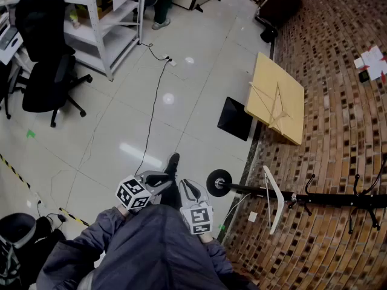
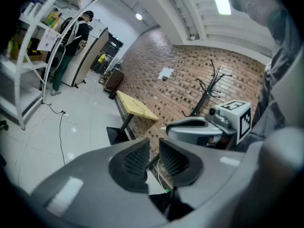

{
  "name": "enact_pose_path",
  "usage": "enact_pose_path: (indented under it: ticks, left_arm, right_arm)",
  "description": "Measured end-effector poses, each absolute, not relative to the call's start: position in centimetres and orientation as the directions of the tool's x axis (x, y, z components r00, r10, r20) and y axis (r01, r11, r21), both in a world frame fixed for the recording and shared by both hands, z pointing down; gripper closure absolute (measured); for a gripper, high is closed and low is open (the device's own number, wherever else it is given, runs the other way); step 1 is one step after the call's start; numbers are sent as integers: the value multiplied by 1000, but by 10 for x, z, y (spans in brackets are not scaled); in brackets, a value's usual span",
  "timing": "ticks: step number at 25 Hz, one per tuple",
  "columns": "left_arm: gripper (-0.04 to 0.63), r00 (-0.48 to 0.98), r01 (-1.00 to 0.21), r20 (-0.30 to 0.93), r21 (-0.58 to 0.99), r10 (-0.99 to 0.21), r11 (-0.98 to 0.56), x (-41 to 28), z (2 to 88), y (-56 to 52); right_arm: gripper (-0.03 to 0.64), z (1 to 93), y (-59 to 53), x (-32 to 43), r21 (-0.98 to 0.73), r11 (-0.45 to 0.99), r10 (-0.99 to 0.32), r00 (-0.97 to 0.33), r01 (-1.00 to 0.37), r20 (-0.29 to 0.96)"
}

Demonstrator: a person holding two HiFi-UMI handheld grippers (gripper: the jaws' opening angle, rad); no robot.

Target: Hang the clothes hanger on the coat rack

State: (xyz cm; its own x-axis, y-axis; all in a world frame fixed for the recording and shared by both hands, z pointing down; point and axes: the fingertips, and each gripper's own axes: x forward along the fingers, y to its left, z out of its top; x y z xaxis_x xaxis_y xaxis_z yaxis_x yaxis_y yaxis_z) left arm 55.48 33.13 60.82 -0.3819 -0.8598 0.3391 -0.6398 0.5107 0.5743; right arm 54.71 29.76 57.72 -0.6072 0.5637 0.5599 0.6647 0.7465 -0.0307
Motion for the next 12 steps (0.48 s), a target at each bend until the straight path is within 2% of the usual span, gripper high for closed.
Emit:
enact_pose_path:
  ticks: [7, 12]
  left_arm:
    - [526, -381, -629, 354, 578, -854, 521, 414, 610, 280]
    - [526, -355, -664, 373, 546, -857, 512, 314, 599, 250]
  right_arm:
    - [583, 579, 243, 405, -52, 735, 583, -591, 676, 557]
    - [583, 575, 199, 303, -51, 777, 549, -637, 627, 540]
